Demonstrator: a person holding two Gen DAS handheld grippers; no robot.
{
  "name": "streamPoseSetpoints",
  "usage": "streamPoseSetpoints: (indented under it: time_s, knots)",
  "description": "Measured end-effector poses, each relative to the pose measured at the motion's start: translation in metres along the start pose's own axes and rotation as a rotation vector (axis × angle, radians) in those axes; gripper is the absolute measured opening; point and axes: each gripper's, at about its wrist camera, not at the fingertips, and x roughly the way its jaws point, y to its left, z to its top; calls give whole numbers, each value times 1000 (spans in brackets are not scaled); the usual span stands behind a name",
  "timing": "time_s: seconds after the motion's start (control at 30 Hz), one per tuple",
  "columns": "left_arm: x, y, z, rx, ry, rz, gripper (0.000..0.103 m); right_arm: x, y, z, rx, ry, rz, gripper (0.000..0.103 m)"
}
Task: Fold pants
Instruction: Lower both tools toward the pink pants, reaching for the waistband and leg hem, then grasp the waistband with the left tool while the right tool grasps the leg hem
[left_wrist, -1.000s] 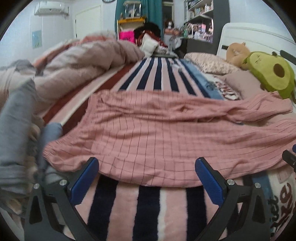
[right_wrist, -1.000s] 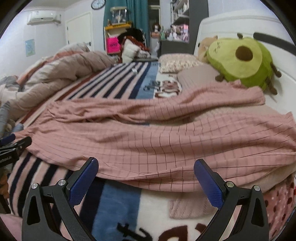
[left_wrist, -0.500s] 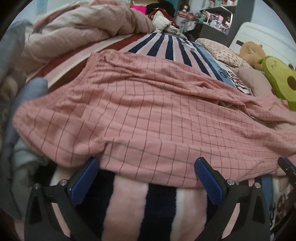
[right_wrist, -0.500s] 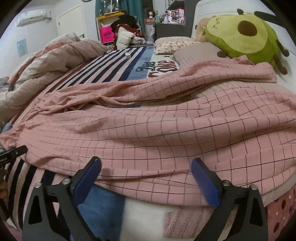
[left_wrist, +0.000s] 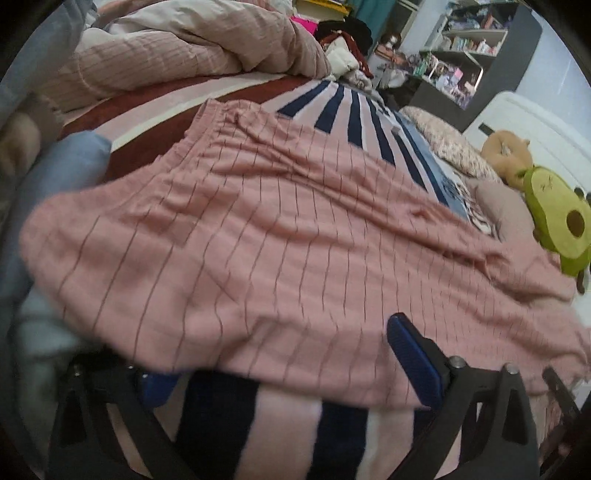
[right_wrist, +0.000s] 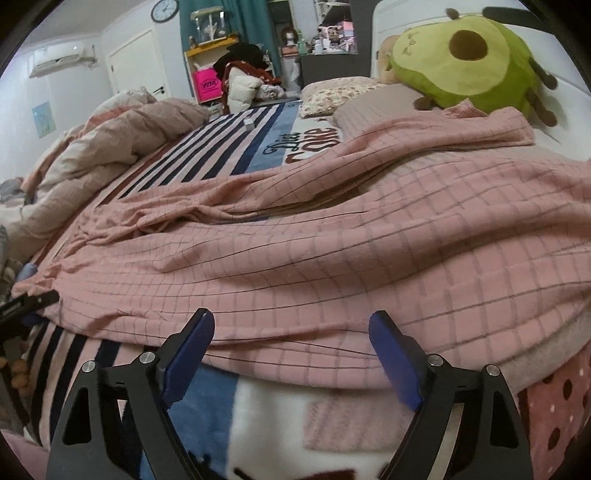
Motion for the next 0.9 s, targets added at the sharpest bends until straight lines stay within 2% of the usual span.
streamPoseSetpoints:
  time_s: [0.13,0.17,0.23,0.33,0.4,0.5,0.63,0.73,0.9]
  knots:
    - [11,0,12,11,-8,47,62,-13,-13,2,47,-26,6,82]
    - [11,1,13,12,-10,54,57,-15,-16,3,58,-28,11,82]
    - [8,3,16,13,-18,53,33,-18,-18,4,70,-23,16,82]
    - [0,9,15,3,-38,26,17,-24,-17,1,65,-16,14,82]
    - [-10,9,11,19,-76,42,11,-28,-21,-2,79,-10,12,82]
    - [-26,1,6,83,-138,95,10,-38,-31,-4,105,-29,-25,82]
    - [-43,4,5,83,-164,90,10,-51,-43,-3,134,-71,-112,84]
    - [-51,8,3,87,-171,94,10,-55,-58,-2,186,-88,-211,84]
    - [-57,11,0,98,-182,97,10,-49,-69,4,255,-115,-230,86]
